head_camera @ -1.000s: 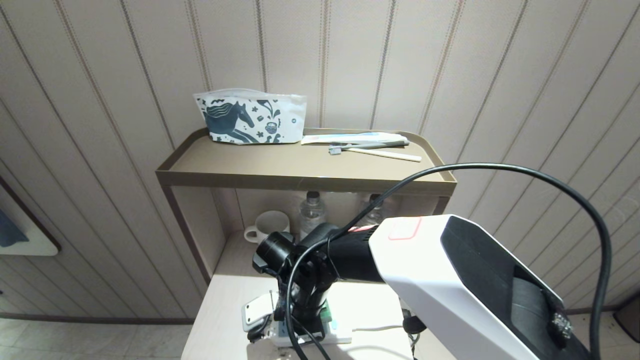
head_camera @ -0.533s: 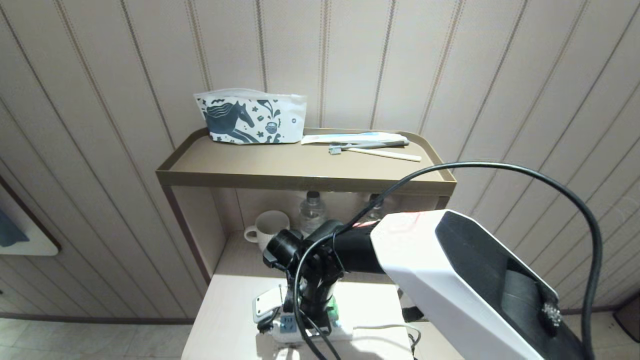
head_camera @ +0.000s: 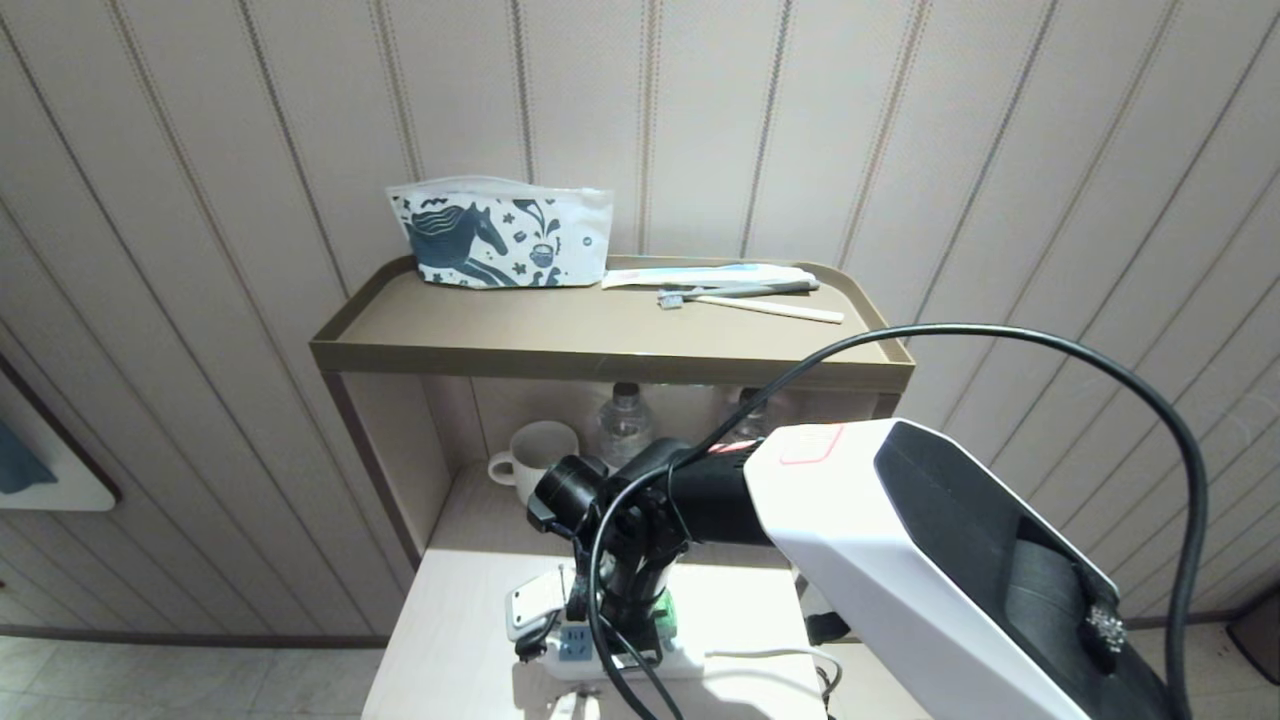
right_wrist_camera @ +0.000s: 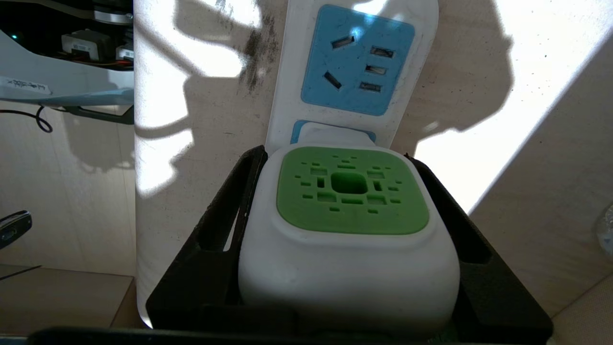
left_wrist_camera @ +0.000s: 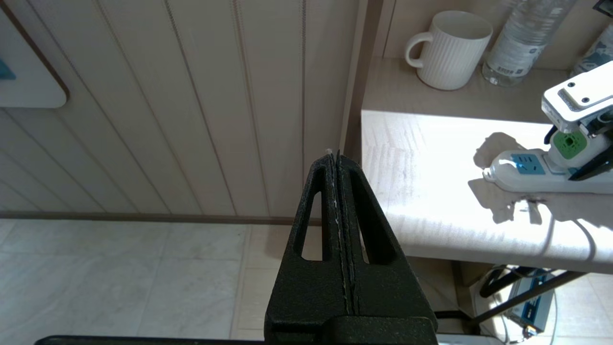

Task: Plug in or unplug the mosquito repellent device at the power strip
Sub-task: Insert the plug into the socket

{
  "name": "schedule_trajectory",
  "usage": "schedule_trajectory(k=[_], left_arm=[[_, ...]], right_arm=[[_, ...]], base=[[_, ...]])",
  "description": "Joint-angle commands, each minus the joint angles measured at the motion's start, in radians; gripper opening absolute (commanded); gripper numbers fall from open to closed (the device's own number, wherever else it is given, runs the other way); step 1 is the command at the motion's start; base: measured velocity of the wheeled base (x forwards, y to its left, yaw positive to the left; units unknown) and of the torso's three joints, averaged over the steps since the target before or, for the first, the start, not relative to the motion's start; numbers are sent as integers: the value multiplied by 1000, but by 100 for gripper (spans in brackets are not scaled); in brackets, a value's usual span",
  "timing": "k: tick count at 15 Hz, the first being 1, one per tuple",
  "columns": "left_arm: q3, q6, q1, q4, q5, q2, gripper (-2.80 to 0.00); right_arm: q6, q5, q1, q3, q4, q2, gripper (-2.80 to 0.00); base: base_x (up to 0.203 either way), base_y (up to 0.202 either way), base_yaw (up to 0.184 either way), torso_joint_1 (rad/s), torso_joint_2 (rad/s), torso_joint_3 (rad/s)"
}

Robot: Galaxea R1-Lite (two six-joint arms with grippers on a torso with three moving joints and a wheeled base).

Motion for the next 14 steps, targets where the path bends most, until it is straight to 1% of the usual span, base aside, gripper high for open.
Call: schedule_trajectory(k=[1, 6, 9, 14], left_arm=[[0, -1, 0, 1, 0, 0, -280], [0, -1, 0, 1, 0, 0, -280], [0, 0, 0, 1, 0, 0, -280], [0, -1, -1, 1, 0, 0, -280]], right_arm=[[-8, 0, 0, 1, 8, -9, -280], [-22, -11, -2, 36, 14, -53, -280], [-63, -89, 0, 50, 8, -57, -280], [-76, -113, 4, 38, 6, -49, -280]], base=[[0, 0, 0, 0, 0, 0], [0, 0, 0, 0, 0, 0], [0, 0, 0, 0, 0, 0], [0, 0, 0, 0, 0, 0]])
